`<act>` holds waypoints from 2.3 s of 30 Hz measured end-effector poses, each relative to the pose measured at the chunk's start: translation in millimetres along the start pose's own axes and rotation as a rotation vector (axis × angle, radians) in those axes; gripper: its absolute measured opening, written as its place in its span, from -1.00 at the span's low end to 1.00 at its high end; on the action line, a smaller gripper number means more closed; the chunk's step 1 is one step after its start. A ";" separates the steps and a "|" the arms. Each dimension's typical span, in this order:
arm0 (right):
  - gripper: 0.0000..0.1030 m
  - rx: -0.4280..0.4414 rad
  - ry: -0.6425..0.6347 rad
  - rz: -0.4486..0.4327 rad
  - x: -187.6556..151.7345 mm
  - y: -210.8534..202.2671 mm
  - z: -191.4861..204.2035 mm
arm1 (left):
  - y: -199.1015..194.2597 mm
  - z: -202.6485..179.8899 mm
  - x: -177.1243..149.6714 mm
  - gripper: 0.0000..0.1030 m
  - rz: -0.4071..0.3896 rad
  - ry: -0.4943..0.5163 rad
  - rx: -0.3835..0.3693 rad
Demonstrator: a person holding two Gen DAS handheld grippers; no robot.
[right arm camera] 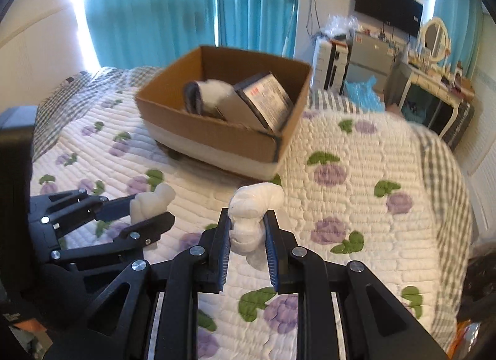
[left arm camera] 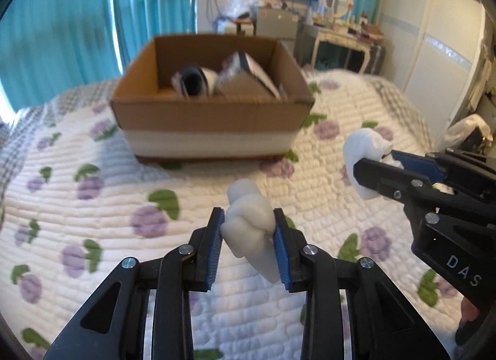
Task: Organize soft objects
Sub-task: 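Carry both rolled socks over the box and release them inside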
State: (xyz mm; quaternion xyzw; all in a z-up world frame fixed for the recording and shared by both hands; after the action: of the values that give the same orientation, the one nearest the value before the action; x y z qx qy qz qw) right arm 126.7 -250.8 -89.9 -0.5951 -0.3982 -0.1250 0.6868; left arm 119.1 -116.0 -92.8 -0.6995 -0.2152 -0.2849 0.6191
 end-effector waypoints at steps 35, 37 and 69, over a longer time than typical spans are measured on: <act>-0.61 0.015 -0.115 -0.233 154.3 -23.3 42.7 | -24.3 81.1 148.2 -0.41 -0.190 0.056 0.069; -0.61 0.015 -0.118 -0.224 162.8 -8.2 39.8 | -5.9 85.0 156.6 -0.41 -0.174 0.053 0.075; 0.30 0.039 0.060 -0.179 215.8 87.1 -11.5 | 20.9 138.1 172.1 0.25 -0.247 0.008 0.142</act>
State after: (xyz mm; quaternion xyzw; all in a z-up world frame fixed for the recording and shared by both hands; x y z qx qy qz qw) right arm 328.2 -173.5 -2.0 -0.5395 -0.4314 -0.1961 0.6960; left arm 279.3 8.6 -3.7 -0.6208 -0.3167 -0.3458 0.6282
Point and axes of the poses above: each gripper's, at about its wrist camera, not at the fingertips, and y roughly the way its jaws point, z to its left, x to its top, the point moved 1 cm from there along y, roughly the way its jaws point
